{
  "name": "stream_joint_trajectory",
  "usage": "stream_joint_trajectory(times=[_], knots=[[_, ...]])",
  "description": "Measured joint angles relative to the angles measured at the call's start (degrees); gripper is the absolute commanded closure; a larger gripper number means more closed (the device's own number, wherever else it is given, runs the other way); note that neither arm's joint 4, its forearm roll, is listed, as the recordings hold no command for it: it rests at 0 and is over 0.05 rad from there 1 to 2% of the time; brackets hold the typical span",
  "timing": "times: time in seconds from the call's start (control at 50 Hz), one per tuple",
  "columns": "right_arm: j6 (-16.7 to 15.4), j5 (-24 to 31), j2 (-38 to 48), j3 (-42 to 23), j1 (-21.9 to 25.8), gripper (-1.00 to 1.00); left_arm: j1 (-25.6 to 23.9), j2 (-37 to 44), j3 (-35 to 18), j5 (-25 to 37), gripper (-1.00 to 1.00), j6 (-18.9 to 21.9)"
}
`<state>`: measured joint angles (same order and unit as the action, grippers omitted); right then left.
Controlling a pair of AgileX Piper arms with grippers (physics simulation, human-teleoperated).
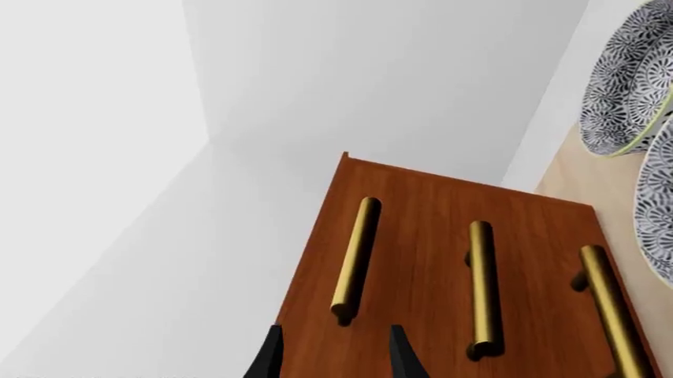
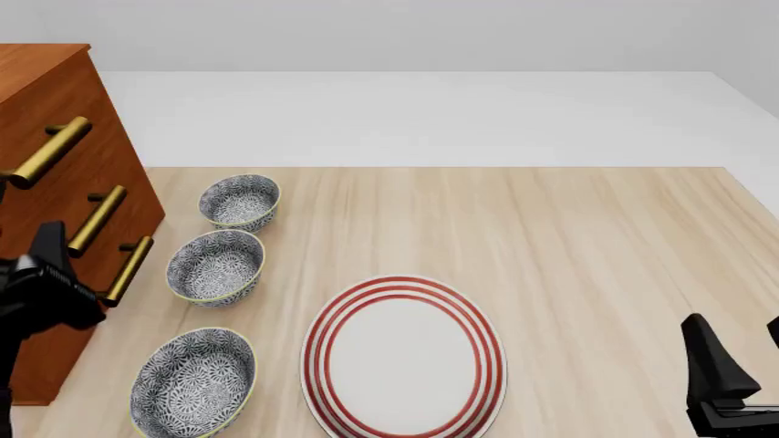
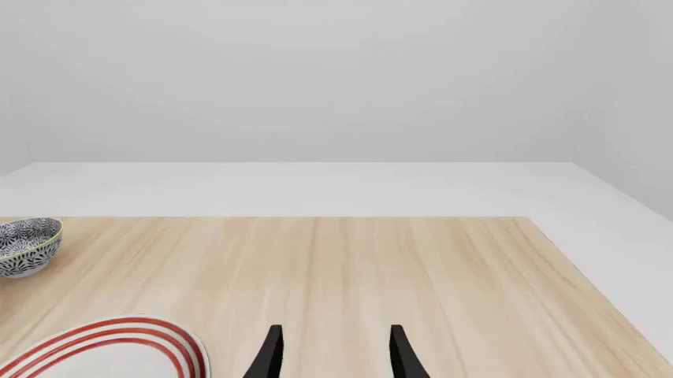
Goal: Open the top drawer of the cabinet.
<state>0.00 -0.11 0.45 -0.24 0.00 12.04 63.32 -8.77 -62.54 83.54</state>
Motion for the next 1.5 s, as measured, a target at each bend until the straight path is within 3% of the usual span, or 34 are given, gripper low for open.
stream_joint_trajectory(times=[0.84, 1.5], knots=[[0.0, 0.0, 0.0, 0.0, 0.0, -1.0, 2.08, 8.81, -3.91, -3.8, -1.0, 1.7], [0.0, 0.0, 0.0, 0.0, 0.0, -1.0, 4.41, 11.52, -7.41, -2.63, -1.0, 2.37]])
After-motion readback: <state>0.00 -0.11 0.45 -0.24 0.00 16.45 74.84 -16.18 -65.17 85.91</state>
